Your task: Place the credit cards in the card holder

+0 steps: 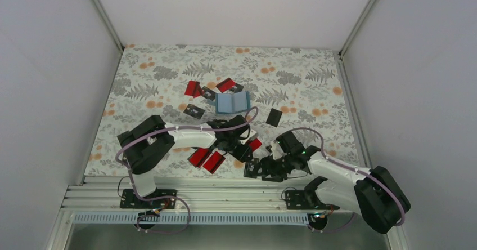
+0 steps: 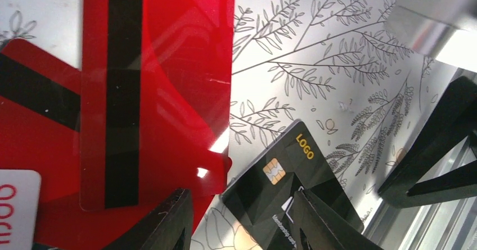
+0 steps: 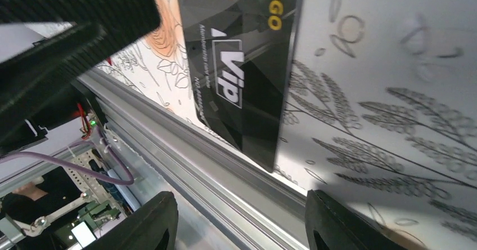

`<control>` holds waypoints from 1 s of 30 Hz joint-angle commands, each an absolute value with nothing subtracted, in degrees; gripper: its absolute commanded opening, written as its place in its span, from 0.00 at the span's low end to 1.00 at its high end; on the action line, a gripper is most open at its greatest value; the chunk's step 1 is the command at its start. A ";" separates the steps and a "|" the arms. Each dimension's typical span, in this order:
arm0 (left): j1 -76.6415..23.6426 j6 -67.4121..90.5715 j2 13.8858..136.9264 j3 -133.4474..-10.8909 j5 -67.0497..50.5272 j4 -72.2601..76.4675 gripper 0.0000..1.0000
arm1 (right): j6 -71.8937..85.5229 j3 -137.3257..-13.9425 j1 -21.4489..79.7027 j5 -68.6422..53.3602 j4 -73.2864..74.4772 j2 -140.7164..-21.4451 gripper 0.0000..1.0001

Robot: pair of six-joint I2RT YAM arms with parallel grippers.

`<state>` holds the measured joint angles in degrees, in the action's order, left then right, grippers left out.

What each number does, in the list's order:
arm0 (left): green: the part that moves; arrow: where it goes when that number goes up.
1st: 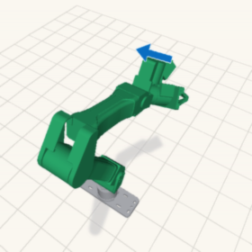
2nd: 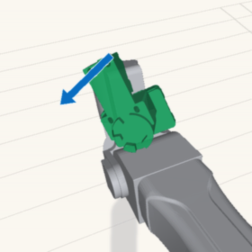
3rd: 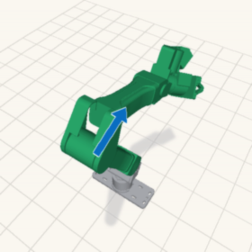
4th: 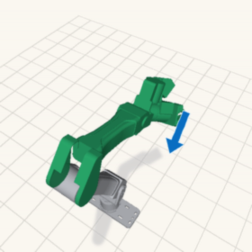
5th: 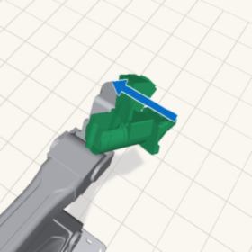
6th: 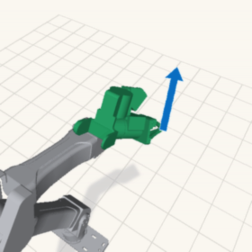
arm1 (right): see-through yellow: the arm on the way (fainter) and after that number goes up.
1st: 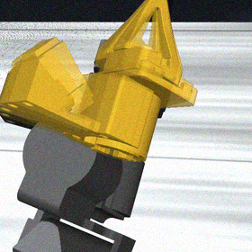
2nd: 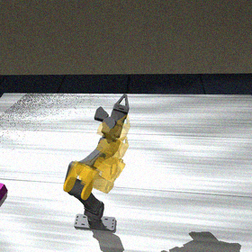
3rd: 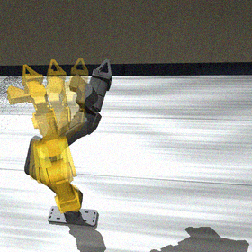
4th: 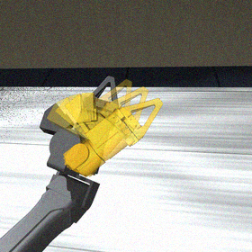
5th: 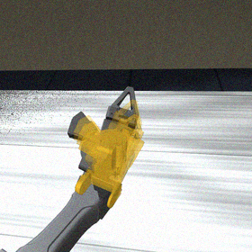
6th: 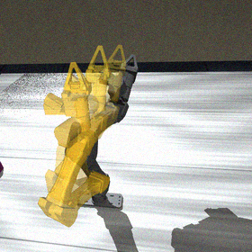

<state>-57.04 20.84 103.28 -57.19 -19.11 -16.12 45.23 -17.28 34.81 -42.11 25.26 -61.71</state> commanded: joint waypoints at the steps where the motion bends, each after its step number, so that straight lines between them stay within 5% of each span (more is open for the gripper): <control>1: -58.21 22.00 103.93 -56.69 -21.07 -15.90 0.45 | 51.22 -14.55 37.47 -39.69 18.18 -62.72 0.58; 16: -60.58 23.82 103.46 -55.24 -23.68 -16.32 0.45 | 52.70 -13.77 41.30 -37.82 25.34 -58.97 0.57; 30: -61.63 25.18 102.59 -54.39 -25.15 -14.22 0.45 | 59.37 -12.65 41.51 -37.45 12.17 -61.13 0.56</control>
